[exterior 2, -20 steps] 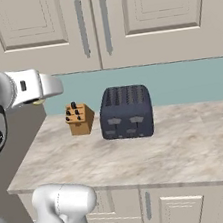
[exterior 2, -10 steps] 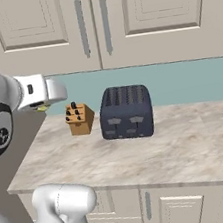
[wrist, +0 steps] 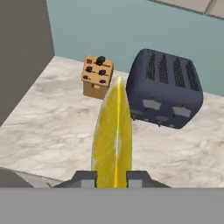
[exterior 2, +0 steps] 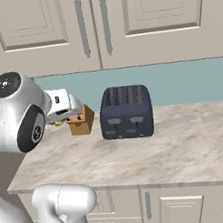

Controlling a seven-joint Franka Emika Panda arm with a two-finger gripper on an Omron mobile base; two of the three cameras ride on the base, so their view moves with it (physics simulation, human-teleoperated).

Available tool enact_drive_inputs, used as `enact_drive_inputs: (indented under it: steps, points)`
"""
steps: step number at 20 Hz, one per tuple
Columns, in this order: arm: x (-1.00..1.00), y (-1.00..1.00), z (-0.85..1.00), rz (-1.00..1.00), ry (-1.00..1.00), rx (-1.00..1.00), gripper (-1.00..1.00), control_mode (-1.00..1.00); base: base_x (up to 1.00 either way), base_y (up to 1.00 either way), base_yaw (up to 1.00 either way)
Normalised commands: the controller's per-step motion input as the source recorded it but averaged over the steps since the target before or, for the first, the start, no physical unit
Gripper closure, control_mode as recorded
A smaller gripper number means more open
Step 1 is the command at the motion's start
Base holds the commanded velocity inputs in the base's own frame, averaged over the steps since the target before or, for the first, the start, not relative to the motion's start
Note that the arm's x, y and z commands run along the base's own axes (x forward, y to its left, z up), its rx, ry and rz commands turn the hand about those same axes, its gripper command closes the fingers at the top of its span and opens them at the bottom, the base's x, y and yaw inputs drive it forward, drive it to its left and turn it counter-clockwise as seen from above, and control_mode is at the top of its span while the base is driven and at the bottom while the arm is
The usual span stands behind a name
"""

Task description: Open the fridge, remove the banana, lemon wedge, and fish, and place them on any counter.

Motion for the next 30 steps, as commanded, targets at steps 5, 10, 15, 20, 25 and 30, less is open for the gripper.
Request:
enact_drive_inputs:
  steps: [5,10,15,20,25,30]
  points:
    - [0.72,0.00,-0.82,0.09,0.14,0.00,1.00,-1.00,0.00,0.00,0.00]
    - [0.75,0.00,-0.81,0.06,0.11,-0.02,1.00,-1.00,0.00,0.00,0.00]
    - [0.69,0.08,-0.72,0.03,0.08,-0.03,1.00,-1.00,0.00,0.00,0.00]
    - [0.59,0.10,-0.62,0.04,0.09,0.00,1.00,-1.00,0.00,0.00,0.00]
    - [0.25,0.11,-0.69,0.07,0.12,0.00,1.00,-1.00,0.00,0.00,0.00]
    - [0.27,0.13,-0.71,0.04,0.10,0.00,1.00,-1.00,0.00,0.00,0.00]
